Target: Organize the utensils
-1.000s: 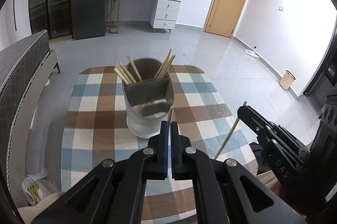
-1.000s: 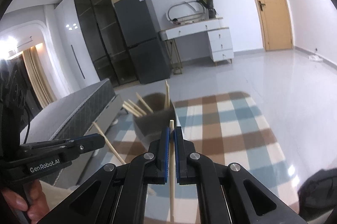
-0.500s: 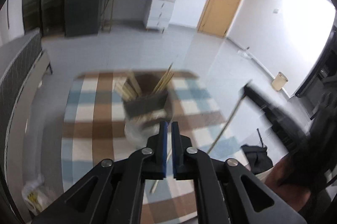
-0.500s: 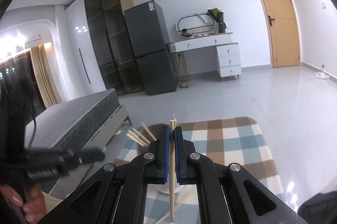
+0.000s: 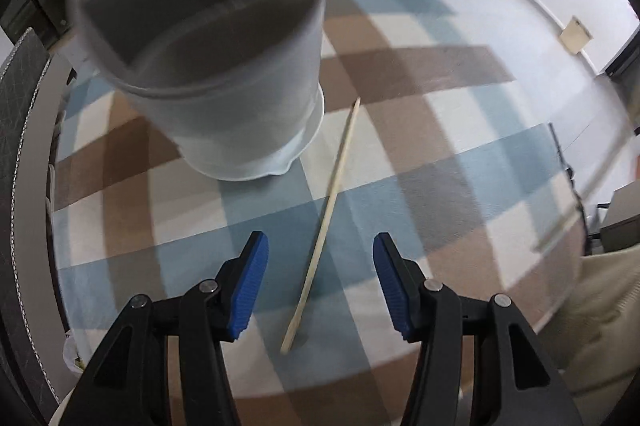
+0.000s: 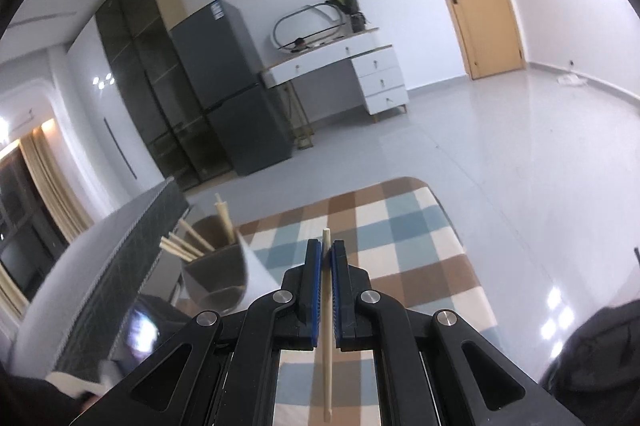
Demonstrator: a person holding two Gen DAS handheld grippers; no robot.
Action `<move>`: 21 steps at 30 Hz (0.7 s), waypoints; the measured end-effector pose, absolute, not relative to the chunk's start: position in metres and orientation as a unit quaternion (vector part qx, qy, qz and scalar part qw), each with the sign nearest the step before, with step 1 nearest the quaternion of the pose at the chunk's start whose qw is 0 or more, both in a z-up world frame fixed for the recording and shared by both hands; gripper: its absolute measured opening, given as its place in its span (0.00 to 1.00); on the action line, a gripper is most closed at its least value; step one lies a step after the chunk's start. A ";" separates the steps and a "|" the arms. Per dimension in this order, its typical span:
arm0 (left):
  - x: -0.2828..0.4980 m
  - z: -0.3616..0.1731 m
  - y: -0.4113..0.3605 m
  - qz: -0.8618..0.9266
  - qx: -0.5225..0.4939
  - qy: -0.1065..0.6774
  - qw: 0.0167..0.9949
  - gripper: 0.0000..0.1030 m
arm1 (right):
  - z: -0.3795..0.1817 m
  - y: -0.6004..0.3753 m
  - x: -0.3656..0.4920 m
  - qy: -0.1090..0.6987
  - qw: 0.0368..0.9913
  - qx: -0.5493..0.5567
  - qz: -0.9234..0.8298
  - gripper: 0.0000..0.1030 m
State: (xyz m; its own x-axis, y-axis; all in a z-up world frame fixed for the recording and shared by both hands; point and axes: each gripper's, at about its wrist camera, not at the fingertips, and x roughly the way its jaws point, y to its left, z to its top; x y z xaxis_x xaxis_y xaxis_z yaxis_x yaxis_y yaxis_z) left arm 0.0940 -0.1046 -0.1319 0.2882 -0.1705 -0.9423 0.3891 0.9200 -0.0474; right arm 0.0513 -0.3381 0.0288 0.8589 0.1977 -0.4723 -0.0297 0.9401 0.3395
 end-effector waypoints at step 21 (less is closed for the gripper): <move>0.050 -0.163 -0.114 -0.215 0.126 0.588 0.769 0.02 | 0.043 -0.365 0.042 0.232 0.944 0.223 0.075 0.04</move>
State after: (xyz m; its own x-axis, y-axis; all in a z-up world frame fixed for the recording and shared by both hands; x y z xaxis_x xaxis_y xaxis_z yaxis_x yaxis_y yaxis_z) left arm 0.0503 -0.1139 -0.1628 0.2160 -0.1817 -0.9593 0.4792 0.8758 -0.0580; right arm 0.0416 -0.3651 0.0432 0.8805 0.2463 -0.4049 -0.0386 0.8888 0.4568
